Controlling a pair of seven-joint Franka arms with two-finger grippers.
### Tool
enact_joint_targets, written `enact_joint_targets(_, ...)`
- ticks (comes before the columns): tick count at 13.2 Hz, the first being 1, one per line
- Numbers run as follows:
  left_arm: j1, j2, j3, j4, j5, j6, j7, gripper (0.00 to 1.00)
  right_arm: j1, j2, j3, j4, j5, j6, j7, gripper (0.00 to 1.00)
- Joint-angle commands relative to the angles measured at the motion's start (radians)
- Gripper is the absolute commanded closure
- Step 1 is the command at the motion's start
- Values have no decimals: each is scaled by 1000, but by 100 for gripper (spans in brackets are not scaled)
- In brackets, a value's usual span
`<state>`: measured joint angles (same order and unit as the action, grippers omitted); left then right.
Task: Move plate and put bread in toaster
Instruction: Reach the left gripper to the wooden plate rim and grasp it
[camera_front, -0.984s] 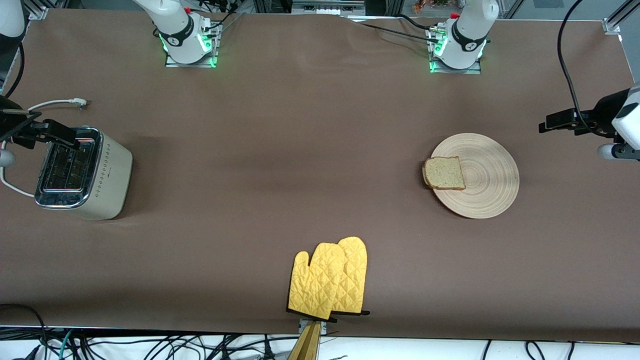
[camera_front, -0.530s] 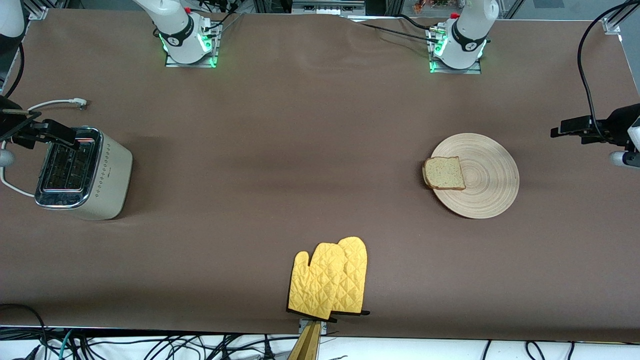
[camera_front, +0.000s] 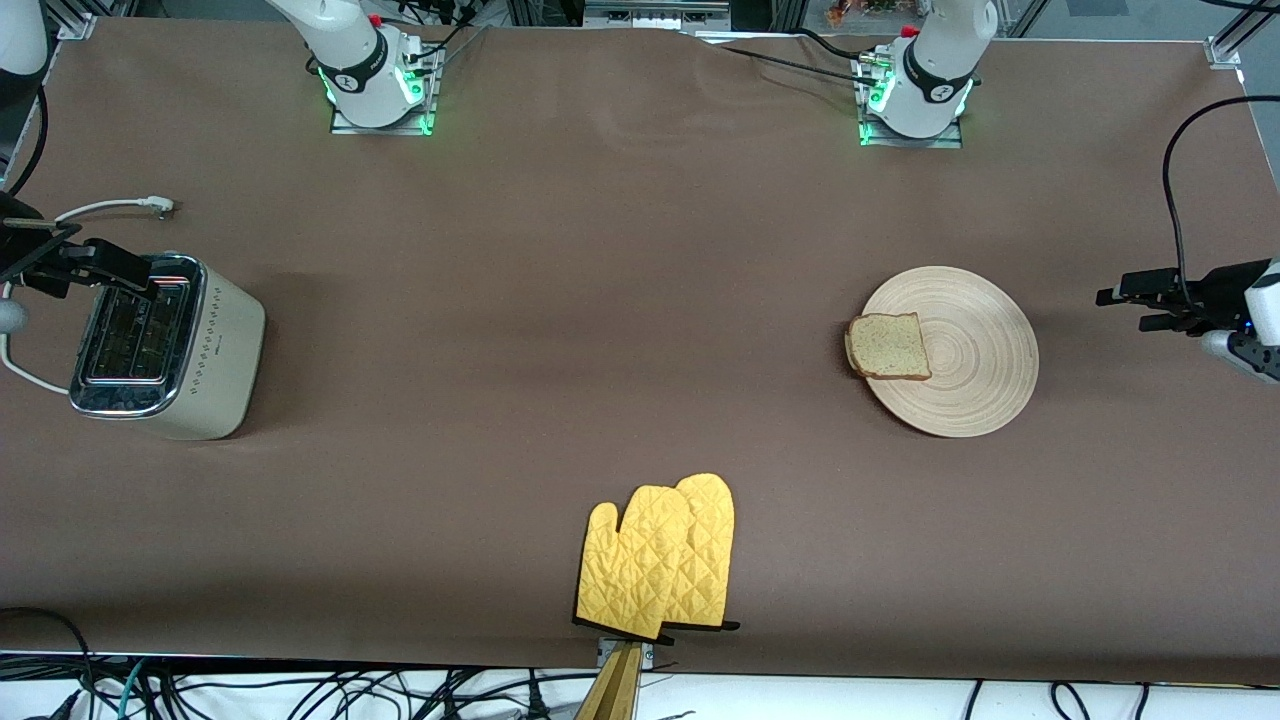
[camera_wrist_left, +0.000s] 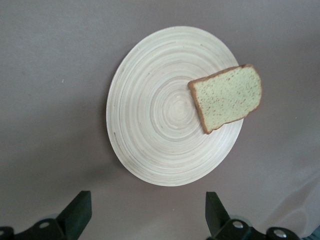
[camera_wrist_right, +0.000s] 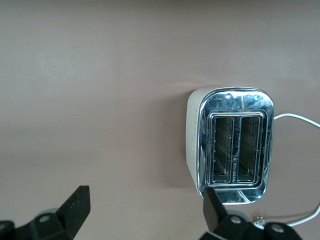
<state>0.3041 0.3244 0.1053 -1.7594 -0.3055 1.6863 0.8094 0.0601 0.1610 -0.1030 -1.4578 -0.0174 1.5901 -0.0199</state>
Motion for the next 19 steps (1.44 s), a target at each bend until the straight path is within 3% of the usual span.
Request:
enact_joint_targets(1, 52, 66, -6, -28, -91, 67, 205, 0, -8, 6, 3, 20, -10, -5, -17, 0)
enact_joint_targets(8, 138, 275, -9, -20, -257, 115, 444, 0, -9, 8, 3, 20, -10, -5, -17, 0)
enact_joint_targets(14, 142, 295, -12, -26, -329, 87, 342, 0, -9, 8, 2, 20, -9, -5, -17, 0)
enact_joint_targets(19, 142, 301, -12, -114, -458, 73, 235, 2, -9, 11, 2, 20, -7, -5, -17, 0)
